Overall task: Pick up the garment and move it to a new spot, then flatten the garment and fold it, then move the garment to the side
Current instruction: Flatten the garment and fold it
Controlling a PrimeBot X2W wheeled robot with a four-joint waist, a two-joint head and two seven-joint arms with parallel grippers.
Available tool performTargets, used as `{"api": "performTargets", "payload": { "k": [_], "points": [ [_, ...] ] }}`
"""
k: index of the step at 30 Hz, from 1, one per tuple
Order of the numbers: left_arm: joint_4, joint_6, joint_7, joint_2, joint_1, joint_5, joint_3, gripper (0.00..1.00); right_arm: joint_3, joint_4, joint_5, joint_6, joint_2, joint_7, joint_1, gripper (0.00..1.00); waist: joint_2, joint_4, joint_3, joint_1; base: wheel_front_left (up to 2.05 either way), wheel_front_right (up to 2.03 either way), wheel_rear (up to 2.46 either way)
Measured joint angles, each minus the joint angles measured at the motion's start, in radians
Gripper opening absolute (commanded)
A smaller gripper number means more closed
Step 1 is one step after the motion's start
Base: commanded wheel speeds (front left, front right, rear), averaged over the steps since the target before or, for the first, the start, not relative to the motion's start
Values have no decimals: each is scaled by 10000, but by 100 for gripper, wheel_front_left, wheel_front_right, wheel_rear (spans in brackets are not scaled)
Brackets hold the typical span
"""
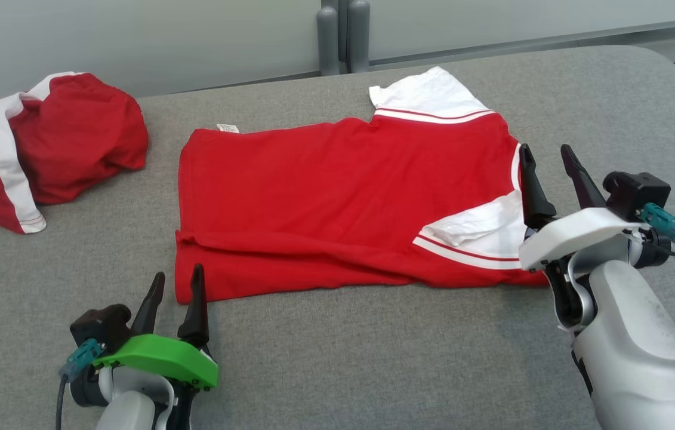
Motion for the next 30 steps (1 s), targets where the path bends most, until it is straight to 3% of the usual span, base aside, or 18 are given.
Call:
{"api": "performTargets", "payload": {
  "k": [14, 24, 30],
  "points": [
    [-807, 963, 1007, 98, 1407, -267, 94, 100, -775, -2915, -464, 0, 297, 293, 2424, 100, 0, -191, -462, 0, 0, 0, 0],
    [-786, 1312, 1735, 48, 1684, -667, 217, 100, -1244, -4932, -696, -2, 453, 861, 3730, 100, 0, -333, -379, 0, 0, 0, 0],
    [-677, 1344, 1868, 29, 1364, -901, 303, 100, -1290, -5474, -529, 0, 462, 1026, 3993, 100, 0, -483, -197, 0, 0, 0, 0]
  ]
}}
